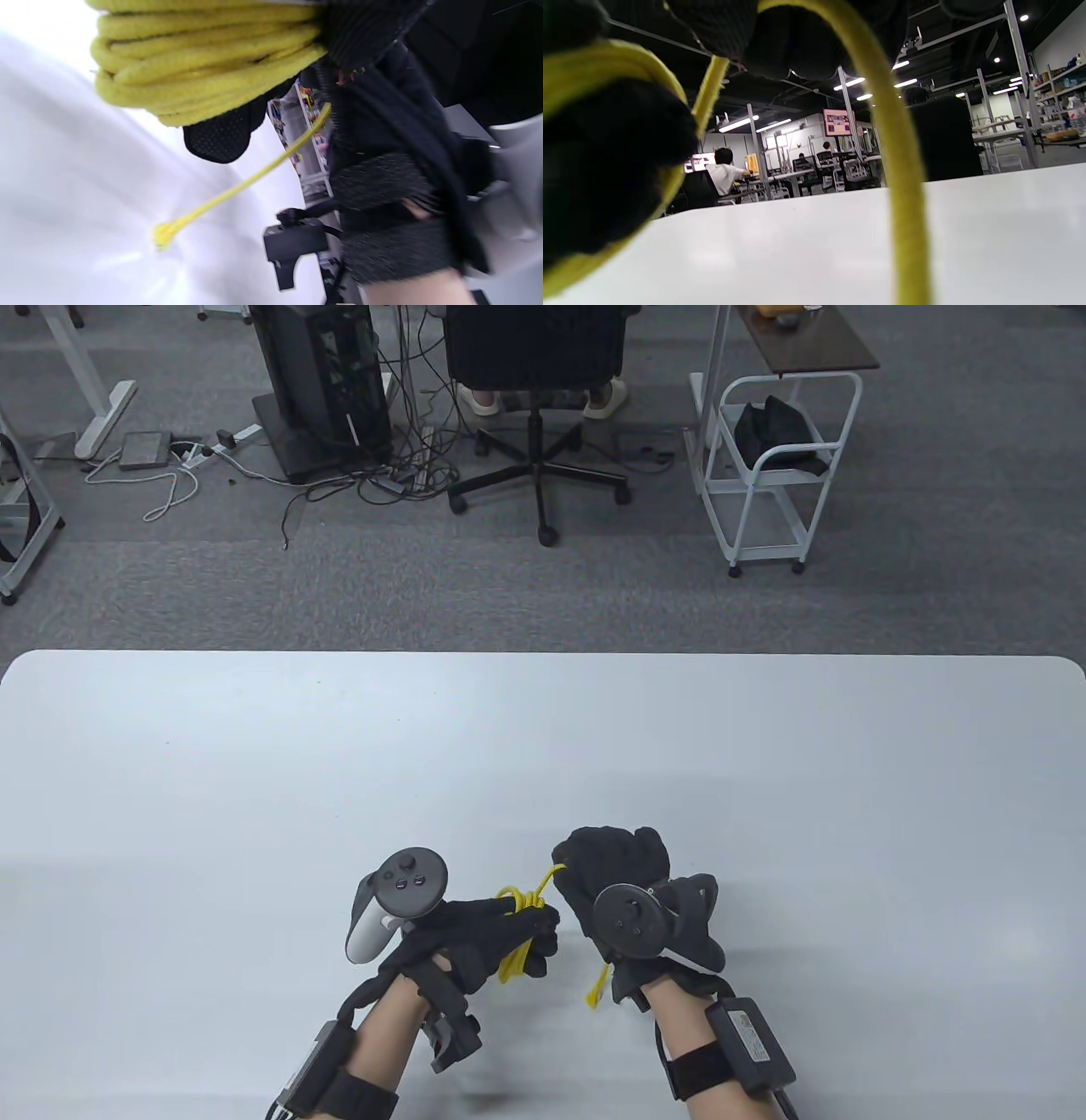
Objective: Coil the rope
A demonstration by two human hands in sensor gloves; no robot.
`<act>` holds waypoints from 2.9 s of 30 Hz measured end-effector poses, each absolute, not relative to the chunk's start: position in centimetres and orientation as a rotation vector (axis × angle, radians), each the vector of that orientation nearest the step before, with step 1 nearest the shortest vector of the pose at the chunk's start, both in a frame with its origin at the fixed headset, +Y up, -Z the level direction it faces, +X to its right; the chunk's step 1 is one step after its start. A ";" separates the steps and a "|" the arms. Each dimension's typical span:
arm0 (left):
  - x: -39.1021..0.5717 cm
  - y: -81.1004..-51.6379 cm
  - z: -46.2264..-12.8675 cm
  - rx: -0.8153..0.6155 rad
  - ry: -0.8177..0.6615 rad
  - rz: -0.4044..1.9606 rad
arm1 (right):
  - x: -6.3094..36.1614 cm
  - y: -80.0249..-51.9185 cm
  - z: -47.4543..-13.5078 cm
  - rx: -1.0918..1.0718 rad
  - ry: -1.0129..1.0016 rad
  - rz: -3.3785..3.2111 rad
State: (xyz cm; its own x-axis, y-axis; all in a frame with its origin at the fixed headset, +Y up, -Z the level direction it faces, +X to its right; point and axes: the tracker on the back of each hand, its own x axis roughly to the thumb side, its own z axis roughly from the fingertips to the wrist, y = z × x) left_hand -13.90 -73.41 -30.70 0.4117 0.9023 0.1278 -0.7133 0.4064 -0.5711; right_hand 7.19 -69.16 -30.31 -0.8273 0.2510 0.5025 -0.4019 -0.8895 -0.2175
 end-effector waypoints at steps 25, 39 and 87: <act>-16.9 -74.4 -30.8 -0.269 -0.243 1.549 | 3.4 -69.0 -28.1 0.950 -0.350 2.540; -18.6 -73.2 -30.7 -0.064 -0.183 1.585 | 2.4 -69.8 -28.1 1.079 -0.170 2.633; -16.2 -66.9 -27.2 0.580 -0.487 0.361 | 8.6 -70.1 -31.4 0.541 -0.099 2.385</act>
State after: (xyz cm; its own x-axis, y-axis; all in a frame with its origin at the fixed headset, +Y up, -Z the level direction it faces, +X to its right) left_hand -16.24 -66.94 -27.21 0.8266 0.1873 0.5307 -0.4536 0.7800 0.4312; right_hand 8.55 -70.08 -31.43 -0.6823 0.6074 0.4068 -0.6391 -0.7658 0.0714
